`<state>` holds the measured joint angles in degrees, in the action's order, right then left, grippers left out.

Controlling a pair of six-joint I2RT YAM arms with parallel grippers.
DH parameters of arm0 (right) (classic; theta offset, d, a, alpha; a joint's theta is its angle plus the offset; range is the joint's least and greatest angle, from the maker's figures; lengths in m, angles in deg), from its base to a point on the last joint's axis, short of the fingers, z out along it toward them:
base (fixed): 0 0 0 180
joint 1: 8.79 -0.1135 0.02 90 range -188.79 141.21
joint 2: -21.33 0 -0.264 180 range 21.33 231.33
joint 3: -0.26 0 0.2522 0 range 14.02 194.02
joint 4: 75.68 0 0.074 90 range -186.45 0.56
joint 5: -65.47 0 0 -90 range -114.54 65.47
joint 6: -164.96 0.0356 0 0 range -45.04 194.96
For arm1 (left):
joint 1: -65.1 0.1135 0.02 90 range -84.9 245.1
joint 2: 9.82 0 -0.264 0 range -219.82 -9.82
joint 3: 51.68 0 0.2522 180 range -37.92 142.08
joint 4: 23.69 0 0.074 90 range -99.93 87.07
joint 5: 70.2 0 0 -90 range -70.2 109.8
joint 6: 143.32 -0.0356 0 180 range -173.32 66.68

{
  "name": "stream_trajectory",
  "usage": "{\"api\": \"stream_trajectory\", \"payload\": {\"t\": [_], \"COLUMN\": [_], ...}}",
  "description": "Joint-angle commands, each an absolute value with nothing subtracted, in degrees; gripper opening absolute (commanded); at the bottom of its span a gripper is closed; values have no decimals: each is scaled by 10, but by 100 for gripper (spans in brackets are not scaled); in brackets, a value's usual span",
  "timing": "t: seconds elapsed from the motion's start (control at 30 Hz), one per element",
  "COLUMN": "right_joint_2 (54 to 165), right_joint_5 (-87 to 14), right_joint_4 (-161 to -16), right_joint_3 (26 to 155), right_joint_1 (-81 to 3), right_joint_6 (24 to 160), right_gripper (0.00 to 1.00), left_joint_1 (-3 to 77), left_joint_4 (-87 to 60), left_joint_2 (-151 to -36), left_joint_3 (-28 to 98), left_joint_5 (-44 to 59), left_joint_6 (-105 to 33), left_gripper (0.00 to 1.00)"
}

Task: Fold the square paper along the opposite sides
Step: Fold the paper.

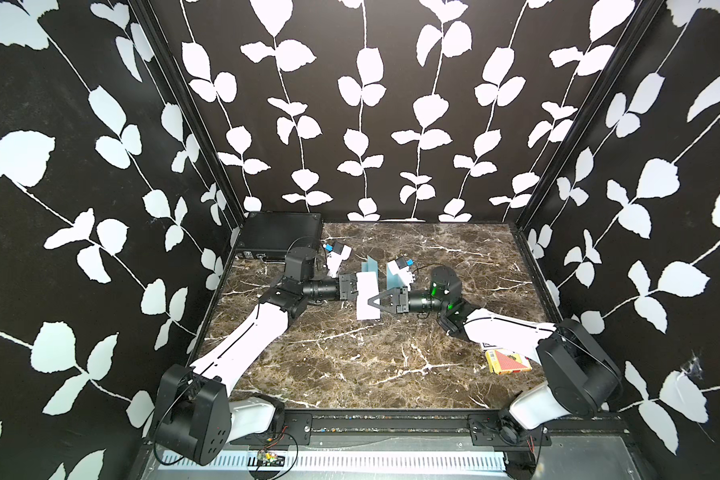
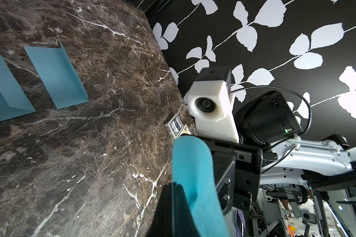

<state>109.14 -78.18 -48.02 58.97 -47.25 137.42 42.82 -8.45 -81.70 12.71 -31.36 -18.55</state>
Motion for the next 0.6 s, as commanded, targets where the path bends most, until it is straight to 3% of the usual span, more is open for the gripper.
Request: {"api": "stream_trajectory", "payload": {"t": [0.0,0.13,0.4,0.57], "right_joint_2": [1082,1079,1068,1065], "right_joint_5": [-789,-788,-789,-791], "right_joint_4": [-472,-476,-500,-506], "right_joint_3": [618,619,625,624], "right_joint_1": [-478,-478,-478,-478], "right_joint_6": [1363,1361,1345,1339], "right_gripper": [9,8,7,7], "left_joint_1": [432,432,433,458], "left_joint_4": [-84,-66,12,39], "left_joint_2": [-800,-791,-754,-738], "left_joint_3": [128,130,148,156], "left_joint_5": [-312,-302,-237,-228], "left_joint_6": [-194,-204,-246,-251], "left_gripper": [0,0,51,63]}}
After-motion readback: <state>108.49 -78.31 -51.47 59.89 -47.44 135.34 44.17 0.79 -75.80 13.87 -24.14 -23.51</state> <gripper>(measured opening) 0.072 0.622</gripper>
